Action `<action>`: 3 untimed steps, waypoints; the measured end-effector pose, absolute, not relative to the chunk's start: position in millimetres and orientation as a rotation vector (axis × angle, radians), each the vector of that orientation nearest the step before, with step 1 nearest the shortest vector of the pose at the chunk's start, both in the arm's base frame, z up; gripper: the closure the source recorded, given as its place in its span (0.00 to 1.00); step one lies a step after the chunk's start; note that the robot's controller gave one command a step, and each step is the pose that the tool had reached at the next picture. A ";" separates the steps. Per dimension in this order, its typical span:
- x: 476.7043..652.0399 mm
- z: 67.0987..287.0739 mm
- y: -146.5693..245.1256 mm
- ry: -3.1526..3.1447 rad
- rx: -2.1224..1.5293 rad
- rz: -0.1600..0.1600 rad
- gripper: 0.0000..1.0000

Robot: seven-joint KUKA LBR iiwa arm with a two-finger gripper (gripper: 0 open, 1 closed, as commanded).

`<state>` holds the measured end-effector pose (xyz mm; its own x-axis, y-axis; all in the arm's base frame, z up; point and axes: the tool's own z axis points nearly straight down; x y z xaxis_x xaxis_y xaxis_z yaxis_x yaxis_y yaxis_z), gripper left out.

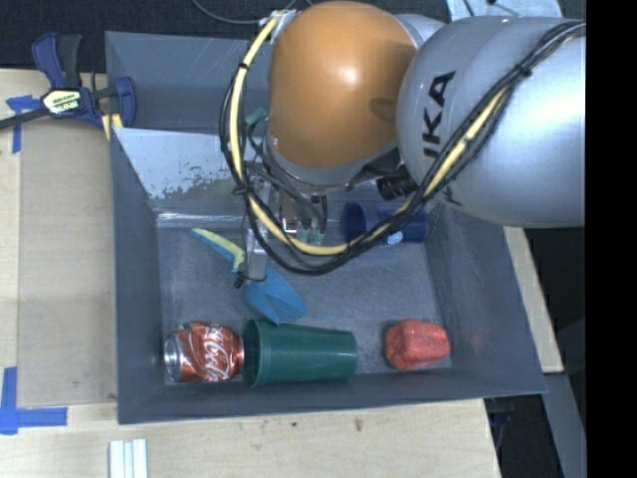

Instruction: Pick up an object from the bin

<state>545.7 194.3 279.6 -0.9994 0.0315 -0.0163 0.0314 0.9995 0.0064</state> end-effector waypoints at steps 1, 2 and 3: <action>552.4 215.6 186.5 3.139 0.028 0.003 0.00; 546.6 225.5 184.3 3.154 0.030 -0.005 0.00; 542.1 251.4 179.7 3.124 -0.144 0.006 0.00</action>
Offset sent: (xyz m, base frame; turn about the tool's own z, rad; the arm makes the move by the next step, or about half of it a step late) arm -0.0109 -0.0090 0.1895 -0.0027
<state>542.1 179.7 251.4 -0.9956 -0.0922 -0.0140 -0.0923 0.9957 0.0033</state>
